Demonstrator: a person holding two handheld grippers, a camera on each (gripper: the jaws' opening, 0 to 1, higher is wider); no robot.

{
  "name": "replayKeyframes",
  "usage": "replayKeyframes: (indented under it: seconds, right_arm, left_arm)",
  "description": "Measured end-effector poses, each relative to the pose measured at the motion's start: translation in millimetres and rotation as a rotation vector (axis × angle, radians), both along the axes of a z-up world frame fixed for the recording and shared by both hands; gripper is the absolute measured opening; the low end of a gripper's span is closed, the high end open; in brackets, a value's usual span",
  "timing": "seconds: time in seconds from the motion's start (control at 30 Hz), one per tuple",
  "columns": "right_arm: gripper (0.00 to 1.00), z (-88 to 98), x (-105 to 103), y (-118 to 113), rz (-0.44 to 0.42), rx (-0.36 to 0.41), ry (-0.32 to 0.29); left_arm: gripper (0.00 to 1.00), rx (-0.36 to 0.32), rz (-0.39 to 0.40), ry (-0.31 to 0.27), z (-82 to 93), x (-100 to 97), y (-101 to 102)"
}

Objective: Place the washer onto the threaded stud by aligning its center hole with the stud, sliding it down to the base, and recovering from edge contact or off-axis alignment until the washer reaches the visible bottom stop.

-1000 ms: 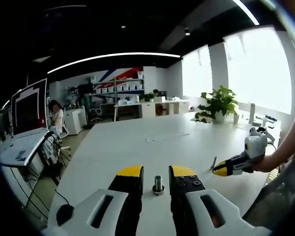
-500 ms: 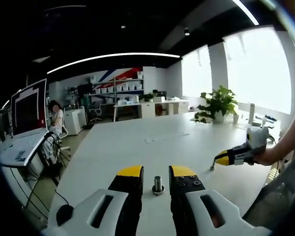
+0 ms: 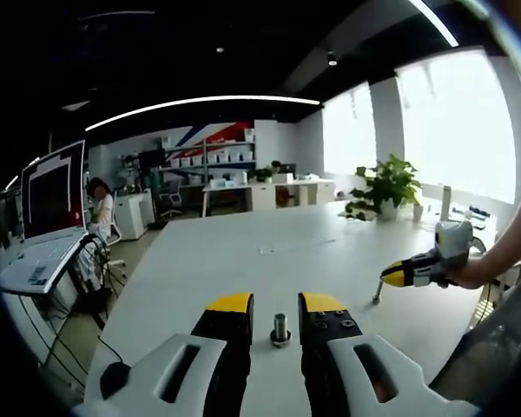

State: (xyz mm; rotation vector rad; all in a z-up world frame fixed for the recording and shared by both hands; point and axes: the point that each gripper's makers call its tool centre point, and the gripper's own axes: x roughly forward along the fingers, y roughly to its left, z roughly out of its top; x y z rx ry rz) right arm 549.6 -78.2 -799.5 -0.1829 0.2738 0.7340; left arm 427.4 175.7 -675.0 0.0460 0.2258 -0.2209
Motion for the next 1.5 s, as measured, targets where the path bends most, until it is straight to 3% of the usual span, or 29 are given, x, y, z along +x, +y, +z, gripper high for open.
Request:
replayKeyframes:
  seconds: [1.03, 1.23, 1.5]
  right_arm:
    - [0.16, -14.1, -1, -3, -0.021, -0.018, 0.054]
    - [0.2, -7.6, 2, -4, -0.036, 0.0, 0.05]
    - [0.22, 16.0, 4, -6, -0.058, 0.033, 0.016]
  left_arm:
    - [0.19, -0.004, 0.003, -0.005, 1.9, -0.2, 1]
    - [0.19, -0.005, 0.002, -0.006, 1.5, 0.4, 1]
    - [0.19, -0.019, 0.007, -0.007, 1.8, 1.0, 2]
